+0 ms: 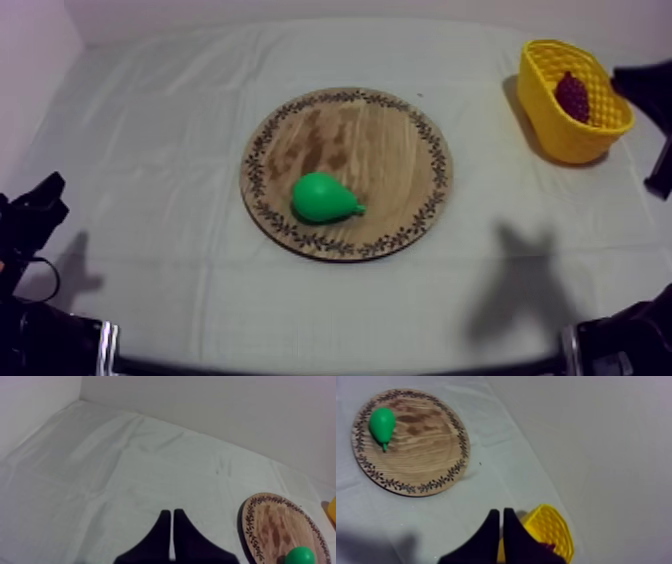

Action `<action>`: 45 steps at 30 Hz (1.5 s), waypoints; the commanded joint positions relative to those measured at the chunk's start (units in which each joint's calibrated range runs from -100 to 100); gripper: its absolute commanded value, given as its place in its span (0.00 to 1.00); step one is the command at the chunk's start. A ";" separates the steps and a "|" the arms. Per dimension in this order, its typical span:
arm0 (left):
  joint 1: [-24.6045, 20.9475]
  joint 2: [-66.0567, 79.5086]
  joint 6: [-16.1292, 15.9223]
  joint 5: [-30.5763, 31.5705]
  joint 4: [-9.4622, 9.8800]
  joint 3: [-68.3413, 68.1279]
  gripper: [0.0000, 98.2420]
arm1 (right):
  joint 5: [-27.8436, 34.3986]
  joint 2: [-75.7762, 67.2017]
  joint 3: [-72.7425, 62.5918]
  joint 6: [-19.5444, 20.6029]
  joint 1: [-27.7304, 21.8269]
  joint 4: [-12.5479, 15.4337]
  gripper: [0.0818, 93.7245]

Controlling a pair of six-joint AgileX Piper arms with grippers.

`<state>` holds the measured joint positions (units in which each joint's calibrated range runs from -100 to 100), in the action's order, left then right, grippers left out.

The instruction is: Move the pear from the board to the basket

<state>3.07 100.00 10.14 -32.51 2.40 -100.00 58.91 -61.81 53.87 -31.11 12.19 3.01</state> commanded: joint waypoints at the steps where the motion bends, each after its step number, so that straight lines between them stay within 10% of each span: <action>1: 0.01 0.00 -0.01 0.01 0.02 0.00 0.00 | 5.28 8.26 -14.27 0.14 2.51 -0.23 0.00; 24: 0.01 0.00 -0.01 0.01 0.02 0.00 0.00 | 26.45 42.36 -45.24 9.62 23.35 -10.34 0.01; 45: 0.01 0.00 -0.01 0.01 0.02 0.00 0.00 | 38.41 71.52 -63.15 14.34 26.16 -12.27 0.09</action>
<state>3.07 100.00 10.14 -32.51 2.40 -100.00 96.95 7.34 -8.55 -17.23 38.40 -9.14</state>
